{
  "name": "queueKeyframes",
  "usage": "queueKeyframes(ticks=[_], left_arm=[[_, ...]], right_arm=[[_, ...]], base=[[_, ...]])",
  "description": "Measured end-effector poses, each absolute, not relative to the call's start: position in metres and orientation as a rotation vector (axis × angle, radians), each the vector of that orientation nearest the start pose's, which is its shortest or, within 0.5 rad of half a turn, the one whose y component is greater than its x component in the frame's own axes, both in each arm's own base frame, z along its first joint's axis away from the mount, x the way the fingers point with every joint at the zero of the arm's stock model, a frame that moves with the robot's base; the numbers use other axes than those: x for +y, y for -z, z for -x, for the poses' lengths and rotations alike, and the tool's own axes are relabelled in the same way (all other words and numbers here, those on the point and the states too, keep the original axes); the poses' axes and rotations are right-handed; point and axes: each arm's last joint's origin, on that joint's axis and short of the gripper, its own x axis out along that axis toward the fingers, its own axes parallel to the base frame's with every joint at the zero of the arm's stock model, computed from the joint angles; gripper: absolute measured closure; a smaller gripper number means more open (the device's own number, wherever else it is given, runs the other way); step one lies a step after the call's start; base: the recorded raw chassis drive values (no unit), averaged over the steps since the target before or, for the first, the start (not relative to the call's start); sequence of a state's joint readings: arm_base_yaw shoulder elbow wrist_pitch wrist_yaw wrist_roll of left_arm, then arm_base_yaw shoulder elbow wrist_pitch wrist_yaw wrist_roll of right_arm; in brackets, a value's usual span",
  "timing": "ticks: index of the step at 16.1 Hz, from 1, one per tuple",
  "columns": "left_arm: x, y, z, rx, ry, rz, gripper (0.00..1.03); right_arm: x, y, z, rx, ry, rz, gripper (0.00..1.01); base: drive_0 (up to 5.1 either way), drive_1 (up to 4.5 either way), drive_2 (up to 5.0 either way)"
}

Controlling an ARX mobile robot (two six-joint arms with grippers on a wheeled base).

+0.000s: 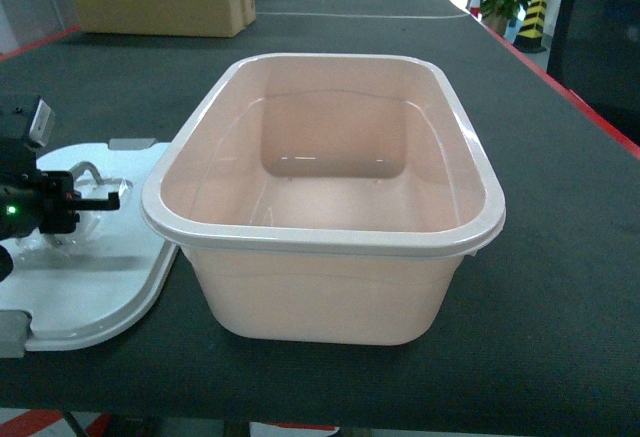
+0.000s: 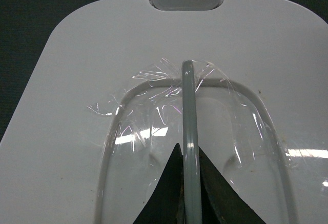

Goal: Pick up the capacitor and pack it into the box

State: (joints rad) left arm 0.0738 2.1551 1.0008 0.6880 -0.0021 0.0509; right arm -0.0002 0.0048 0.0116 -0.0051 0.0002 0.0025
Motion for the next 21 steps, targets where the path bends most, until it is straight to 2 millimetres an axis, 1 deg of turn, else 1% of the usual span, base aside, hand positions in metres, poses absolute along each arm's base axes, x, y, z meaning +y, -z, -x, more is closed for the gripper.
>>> queueKeyframes(ticks=[1, 2, 3, 4, 5, 6, 7, 8, 10, 11, 12, 13, 15, 16, 18, 19, 21], left_arm=[[0.034, -0.095, -0.402, 0.445, -0.071, -0.027, 1.01], [0.039, -0.119, -0.398, 0.38, -0.081, -0.024, 1.01], [0.046, -0.155, -0.391, 0.282, -0.085, -0.012, 1.01], [0.049, -0.181, -0.379, 0.201, -0.081, -0.008, 1.01], [0.05, -0.196, -0.366, 0.154, -0.076, -0.008, 1.01], [0.049, -0.205, -0.353, 0.136, -0.074, -0.01, 1.01], [0.043, -0.214, -0.346, 0.132, -0.066, -0.01, 1.01], [0.036, -0.223, -0.344, 0.138, -0.068, -0.003, 1.01], [0.009, -0.243, -0.349, 0.154, -0.08, -0.004, 1.01], [-0.009, -0.25, -0.352, 0.16, -0.085, -0.013, 1.01], [-0.031, -0.257, -0.353, 0.161, -0.083, -0.024, 1.01], [-0.063, -0.265, -0.355, 0.147, -0.062, -0.034, 1.01], [-0.111, -0.272, -0.359, 0.134, -0.019, -0.046, 1.01], [-0.134, -0.272, -0.361, 0.143, -0.002, -0.054, 1.01], [-0.174, -0.261, -0.36, 0.196, 0.029, -0.069, 1.01], [-0.188, -0.257, -0.359, 0.216, 0.036, -0.071, 1.01], [-0.209, -0.253, -0.355, 0.237, 0.057, -0.053, 1.01]], right_arm=[[0.0, -0.167, -0.097, -0.002, 0.001, -0.002, 0.03], [0.0, -0.167, -0.097, -0.002, 0.0, -0.002, 0.03], [0.0, -0.167, -0.097, -0.002, 0.001, -0.002, 0.03], [0.0, -0.167, -0.097, -0.002, 0.001, -0.002, 0.03], [0.0, -0.167, -0.097, -0.002, 0.001, -0.002, 0.03], [0.0, -0.167, -0.097, -0.002, 0.0, -0.002, 0.03], [0.0, -0.167, -0.097, -0.002, 0.0, -0.002, 0.03], [0.0, -0.167, -0.097, -0.002, 0.001, -0.002, 0.03], [0.0, -0.167, -0.097, -0.002, 0.0, -0.002, 0.03], [0.0, -0.167, -0.097, -0.002, 0.0, -0.002, 0.03], [0.0, -0.167, -0.097, -0.002, 0.0, -0.002, 0.03], [0.0, -0.167, -0.097, -0.001, 0.0, -0.002, 0.03], [0.0, -0.167, -0.097, -0.002, 0.0, -0.002, 0.03], [0.0, -0.167, -0.097, -0.002, 0.0, -0.002, 0.03], [0.0, -0.167, -0.097, -0.002, 0.0, -0.002, 0.03], [0.0, -0.167, -0.097, -0.002, 0.0, -0.002, 0.03], [0.0, -0.167, -0.097, -0.001, 0.0, -0.002, 0.03]], base=[[0.0, 0.0, 0.0], [0.0, 0.0, 0.0], [0.0, 0.0, 0.0], [0.0, 0.0, 0.0], [0.0, 0.0, 0.0], [0.0, 0.0, 0.0], [0.0, 0.0, 0.0], [0.0, 0.0, 0.0], [0.0, 0.0, 0.0], [0.0, 0.0, 0.0], [0.0, 0.0, 0.0], [0.0, 0.0, 0.0], [0.0, 0.0, 0.0], [0.0, 0.0, 0.0], [0.0, 0.0, 0.0], [0.0, 0.0, 0.0], [0.0, 0.0, 0.0]])
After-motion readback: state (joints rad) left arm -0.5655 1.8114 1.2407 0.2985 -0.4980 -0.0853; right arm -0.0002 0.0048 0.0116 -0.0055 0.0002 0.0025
